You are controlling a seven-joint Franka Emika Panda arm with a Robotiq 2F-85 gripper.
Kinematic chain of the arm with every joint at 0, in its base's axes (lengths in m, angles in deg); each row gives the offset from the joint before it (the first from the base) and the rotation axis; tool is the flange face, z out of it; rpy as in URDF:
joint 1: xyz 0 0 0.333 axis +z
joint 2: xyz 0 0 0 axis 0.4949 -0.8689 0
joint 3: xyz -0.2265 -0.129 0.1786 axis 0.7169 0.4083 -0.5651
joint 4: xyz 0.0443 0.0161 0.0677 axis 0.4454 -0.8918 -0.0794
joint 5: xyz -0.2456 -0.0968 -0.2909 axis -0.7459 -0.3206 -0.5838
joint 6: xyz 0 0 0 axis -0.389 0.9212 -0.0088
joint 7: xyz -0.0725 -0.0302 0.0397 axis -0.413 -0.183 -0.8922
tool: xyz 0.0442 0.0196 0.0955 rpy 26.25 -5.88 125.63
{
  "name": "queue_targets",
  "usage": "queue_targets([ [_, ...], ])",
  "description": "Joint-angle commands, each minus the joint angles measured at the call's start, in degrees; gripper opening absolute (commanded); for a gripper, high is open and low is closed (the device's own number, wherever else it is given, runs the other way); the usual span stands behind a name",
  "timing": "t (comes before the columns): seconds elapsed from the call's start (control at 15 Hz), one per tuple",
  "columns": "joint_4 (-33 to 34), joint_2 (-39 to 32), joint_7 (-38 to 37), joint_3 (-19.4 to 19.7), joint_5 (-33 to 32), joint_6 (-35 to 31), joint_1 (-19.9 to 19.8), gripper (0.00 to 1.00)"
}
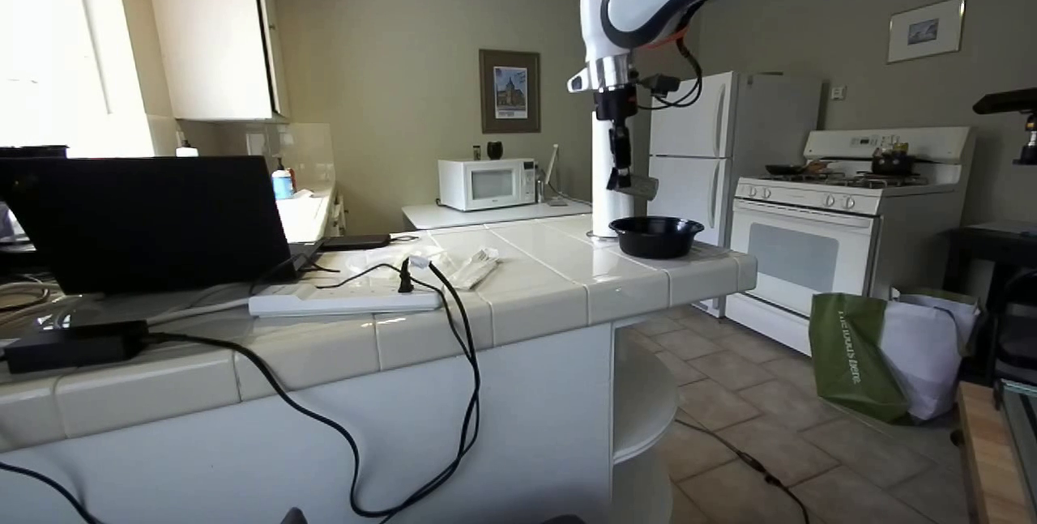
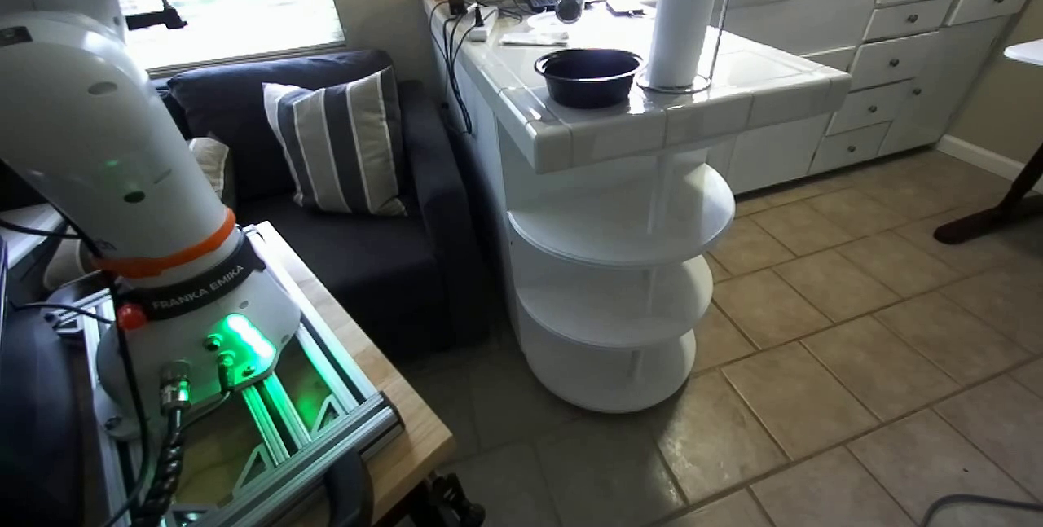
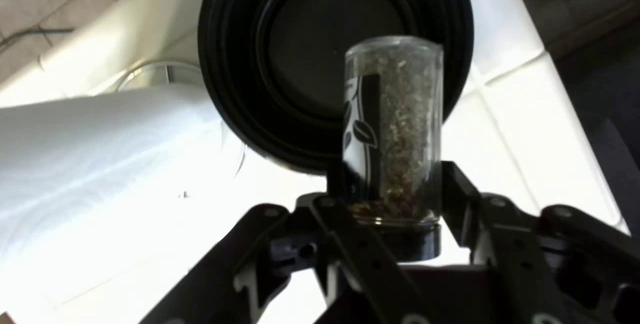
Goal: Remove the spice bottle out of the bowl
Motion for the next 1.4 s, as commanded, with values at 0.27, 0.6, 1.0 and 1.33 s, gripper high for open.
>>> queue_targets([
  [0.27, -8.89, 3.47, 10.57, -2.85, 16.32, -24.13, -0.95, 0.23],
  [0.6, -12.26, 1.9, 28.26, -6.44, 35.73, -33.35, -3.32, 0.23],
  [1.0, -13.25, -0.45, 53.2, -8.58, 57.03, -29.43, -6.28, 0.23],
  [1.33, -15.43, -1.63, 61.61, -5.48, 60.48, -24.22, -6.39, 0.23],
])
